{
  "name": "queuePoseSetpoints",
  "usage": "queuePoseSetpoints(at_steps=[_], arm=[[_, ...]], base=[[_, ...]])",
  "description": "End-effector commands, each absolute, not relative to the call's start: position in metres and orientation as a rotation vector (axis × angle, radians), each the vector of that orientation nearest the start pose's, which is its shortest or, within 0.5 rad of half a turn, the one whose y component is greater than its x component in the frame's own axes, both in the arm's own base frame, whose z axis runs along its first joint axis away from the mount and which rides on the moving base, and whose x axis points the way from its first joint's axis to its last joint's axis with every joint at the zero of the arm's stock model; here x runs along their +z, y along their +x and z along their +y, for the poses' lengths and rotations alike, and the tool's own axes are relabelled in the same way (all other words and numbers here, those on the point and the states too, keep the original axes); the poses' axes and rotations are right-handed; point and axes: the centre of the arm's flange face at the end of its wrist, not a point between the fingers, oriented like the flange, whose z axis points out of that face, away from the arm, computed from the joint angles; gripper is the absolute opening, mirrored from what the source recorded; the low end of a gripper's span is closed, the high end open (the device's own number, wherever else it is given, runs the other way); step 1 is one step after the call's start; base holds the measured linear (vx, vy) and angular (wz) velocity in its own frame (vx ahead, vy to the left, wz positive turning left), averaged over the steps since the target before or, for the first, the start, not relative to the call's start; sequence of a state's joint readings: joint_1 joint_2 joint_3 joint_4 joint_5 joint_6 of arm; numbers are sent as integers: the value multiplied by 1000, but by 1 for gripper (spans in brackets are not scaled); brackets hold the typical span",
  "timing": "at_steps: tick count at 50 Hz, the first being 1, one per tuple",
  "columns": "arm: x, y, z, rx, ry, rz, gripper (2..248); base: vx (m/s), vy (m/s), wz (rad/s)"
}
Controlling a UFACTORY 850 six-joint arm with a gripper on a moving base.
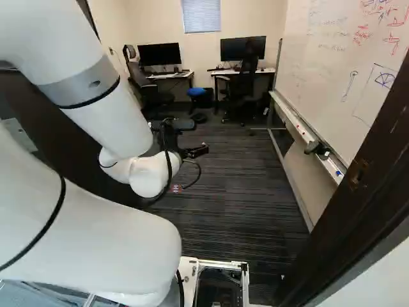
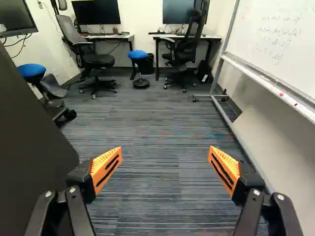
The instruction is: Open the door and move inside
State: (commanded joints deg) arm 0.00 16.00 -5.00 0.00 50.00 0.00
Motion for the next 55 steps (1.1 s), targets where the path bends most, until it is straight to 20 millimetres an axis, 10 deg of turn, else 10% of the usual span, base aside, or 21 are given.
queuePoseSetpoints(at_steps=[55], arm=[[366,270,0,-1824,-2558,0,247]], base=[[182,6,-5]])
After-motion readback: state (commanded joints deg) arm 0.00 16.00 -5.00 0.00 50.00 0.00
